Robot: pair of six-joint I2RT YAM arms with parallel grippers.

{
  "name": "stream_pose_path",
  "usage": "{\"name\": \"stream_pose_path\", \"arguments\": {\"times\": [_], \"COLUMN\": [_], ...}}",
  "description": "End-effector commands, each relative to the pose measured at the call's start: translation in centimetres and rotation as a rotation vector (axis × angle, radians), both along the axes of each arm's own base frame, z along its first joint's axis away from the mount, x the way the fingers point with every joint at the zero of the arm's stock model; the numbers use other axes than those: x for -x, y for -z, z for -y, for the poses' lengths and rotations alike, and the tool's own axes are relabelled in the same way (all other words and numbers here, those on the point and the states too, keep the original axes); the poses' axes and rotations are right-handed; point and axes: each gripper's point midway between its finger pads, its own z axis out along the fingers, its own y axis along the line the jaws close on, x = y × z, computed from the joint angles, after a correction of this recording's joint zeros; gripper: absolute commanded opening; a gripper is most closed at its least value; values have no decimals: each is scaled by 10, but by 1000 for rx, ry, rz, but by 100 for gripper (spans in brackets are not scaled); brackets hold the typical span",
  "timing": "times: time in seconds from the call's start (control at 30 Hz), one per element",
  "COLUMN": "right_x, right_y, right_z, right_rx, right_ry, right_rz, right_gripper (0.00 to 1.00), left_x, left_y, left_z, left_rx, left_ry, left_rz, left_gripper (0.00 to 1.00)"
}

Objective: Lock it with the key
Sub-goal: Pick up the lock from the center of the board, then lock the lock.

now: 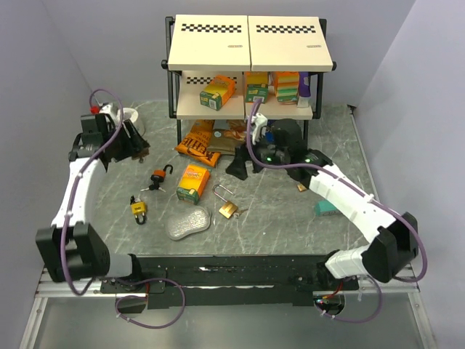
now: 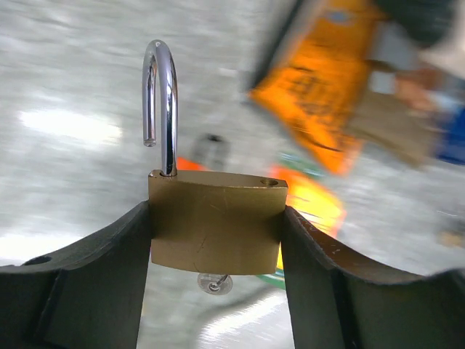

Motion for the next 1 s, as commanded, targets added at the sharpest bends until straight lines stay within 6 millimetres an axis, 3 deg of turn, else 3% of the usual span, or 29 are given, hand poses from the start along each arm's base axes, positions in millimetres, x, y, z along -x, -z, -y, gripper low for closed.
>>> {"name": "stream_pose_path", "arguments": {"times": [0.0, 0.07, 0.1, 0.17, 0.2, 0.3, 0.47, 0.57, 0.7, 0.97], "right_x": [-16, -18, -18, -19, -19, -19, -11, -21, -41, -49], "right_y": [-48, -61, -58, -64, -60, -58, -51, -50, -34, -23], "right_z": [-43, -55, -62, -71, -79, -91, -116, -123, -123, -141], "right_rx": [-195, -255, -262, -282, -268, -246, -214, -197, -145, -161], "right_ry": [45, 52, 53, 59, 81, 114, 159, 224, 331, 334], "right_rz": [-16, -45, -64, -69, -66, -51, -32, 0, 6, -40], "right_gripper": [99, 99, 99, 99, 99, 99, 99, 99, 99, 82], "left_x": [19, 23, 34, 37, 44, 44, 38, 38, 38, 41], "left_y": [-51, -64, -69, -80, -85, -98, -103, -108, -116, -133], "left_z": [68, 83, 100, 112, 126, 140, 155, 165, 173, 183], "left_rx": [300, 360, 426, 477, 522, 569, 606, 622, 653, 727], "left_ry": [24, 21, 28, 21, 24, -6, -16, 2, 19, 57], "left_rz": [89, 128, 123, 154, 145, 145, 104, 100, 114, 141], "left_gripper": [1, 1, 1, 1, 1, 1, 1, 1, 1, 1]}}
